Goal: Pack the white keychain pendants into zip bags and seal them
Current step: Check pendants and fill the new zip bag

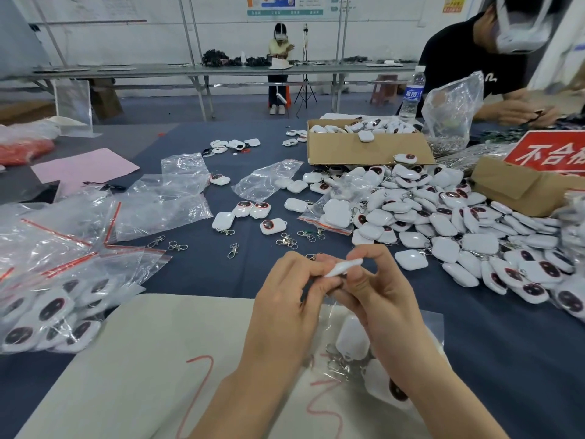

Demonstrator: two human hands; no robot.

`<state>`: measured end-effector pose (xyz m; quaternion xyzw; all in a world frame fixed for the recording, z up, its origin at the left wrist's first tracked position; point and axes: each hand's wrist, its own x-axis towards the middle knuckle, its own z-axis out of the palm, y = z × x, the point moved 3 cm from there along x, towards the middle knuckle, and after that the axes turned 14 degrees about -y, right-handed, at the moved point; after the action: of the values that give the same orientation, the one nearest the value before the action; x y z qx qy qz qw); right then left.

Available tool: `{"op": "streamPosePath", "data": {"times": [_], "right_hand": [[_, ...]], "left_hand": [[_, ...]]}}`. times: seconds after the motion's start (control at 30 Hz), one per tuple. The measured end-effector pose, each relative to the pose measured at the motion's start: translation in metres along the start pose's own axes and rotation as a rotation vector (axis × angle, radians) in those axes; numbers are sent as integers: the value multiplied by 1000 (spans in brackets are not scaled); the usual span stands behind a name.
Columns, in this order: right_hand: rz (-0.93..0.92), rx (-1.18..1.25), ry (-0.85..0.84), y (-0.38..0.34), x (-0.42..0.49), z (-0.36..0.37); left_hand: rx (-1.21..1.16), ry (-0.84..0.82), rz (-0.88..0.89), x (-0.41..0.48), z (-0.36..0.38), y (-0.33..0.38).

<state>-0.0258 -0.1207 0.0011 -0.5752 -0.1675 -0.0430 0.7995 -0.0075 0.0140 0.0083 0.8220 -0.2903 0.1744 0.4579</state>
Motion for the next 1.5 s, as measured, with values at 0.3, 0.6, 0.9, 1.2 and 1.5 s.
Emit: {"op": "streamPosePath", "data": {"times": [0.3, 0.6, 0.9, 1.2, 1.5], "right_hand": [[52, 181, -39, 2, -1, -1], [106, 67, -46, -2, 0, -1], [83, -40, 43, 0, 1, -5], [71, 147, 14, -6, 3, 0], [130, -266, -14, -6, -1, -1]], "left_hand": [[-325, -43, -51, 2, 2, 3], [-474, -139, -256, 4, 1, -1], [-487, -67, -222, 2, 1, -1], [-68, -27, 37, 2, 1, 3], [-258, -99, -152, 2, 4, -1]]}}
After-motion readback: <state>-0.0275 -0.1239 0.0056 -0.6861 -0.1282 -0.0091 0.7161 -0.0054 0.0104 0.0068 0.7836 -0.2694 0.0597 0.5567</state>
